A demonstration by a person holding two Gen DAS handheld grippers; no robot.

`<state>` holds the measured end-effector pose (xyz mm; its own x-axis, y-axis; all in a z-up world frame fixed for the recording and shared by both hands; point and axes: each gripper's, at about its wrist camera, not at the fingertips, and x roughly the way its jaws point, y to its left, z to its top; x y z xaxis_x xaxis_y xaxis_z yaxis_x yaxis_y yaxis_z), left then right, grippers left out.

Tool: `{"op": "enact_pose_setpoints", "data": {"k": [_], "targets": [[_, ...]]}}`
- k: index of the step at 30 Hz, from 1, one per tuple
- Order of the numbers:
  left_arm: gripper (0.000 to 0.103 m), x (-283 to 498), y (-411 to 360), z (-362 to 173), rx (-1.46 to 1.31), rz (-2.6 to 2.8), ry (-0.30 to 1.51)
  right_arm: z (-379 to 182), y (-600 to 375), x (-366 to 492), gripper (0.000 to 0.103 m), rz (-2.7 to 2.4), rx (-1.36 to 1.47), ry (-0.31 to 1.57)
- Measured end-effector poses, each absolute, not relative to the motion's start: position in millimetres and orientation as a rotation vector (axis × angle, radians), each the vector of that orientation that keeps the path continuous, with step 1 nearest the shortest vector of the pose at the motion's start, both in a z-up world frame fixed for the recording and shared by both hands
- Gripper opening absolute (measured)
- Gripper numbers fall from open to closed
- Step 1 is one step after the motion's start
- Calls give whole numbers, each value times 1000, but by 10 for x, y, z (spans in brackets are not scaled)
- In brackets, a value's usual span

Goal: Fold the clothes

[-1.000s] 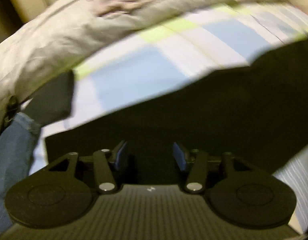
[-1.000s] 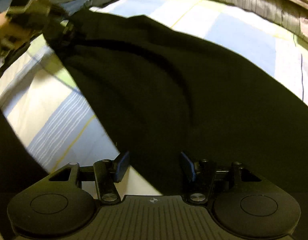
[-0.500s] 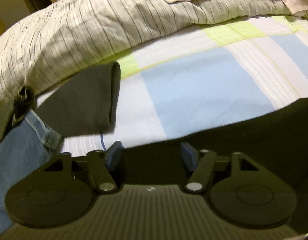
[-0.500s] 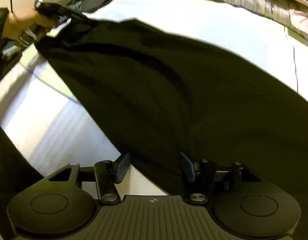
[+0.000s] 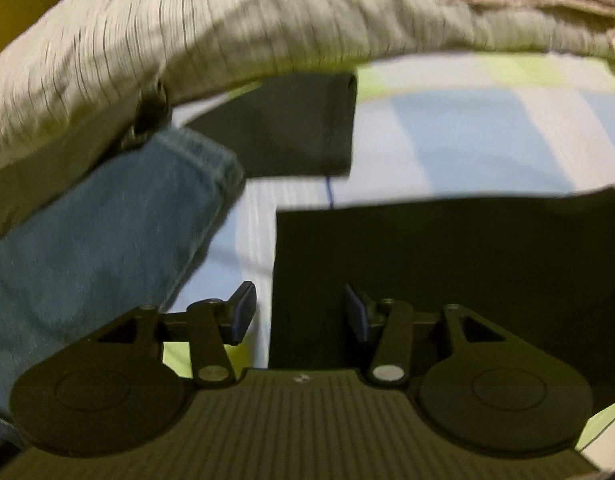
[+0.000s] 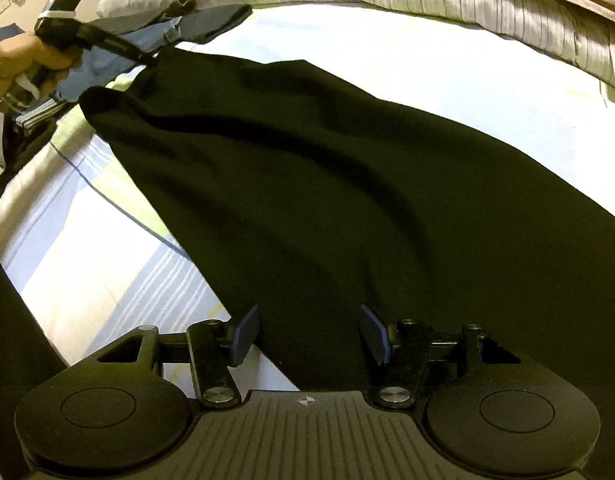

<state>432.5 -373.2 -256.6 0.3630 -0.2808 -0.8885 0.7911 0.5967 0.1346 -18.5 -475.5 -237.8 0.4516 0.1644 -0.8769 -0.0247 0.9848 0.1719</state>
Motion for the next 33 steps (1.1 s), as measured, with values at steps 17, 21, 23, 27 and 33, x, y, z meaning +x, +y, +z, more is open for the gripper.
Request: {"op": "enact_pose_setpoints", "data": {"k": [17,21,23,27,33], "targets": [[7,4574,-3866,-2564,595,-875,928,-2401,-4703,-188,59,106,87,1114],[3,4600,-3901,-2443,570,-883,858,-2410,-4696,-170,60,107,81,1122],[3,4714,-3954,-2376,525,-865,833,-2408,-4702,-151,60,108,86,1129],[3,4766,-4125,-2496,562,-857,850,-2411,-4707,-132,60,113,86,1135],[9,4722,-4017,-2615,602,-773,879,-2413,-4727,-217,60,117,97,1137]]}}
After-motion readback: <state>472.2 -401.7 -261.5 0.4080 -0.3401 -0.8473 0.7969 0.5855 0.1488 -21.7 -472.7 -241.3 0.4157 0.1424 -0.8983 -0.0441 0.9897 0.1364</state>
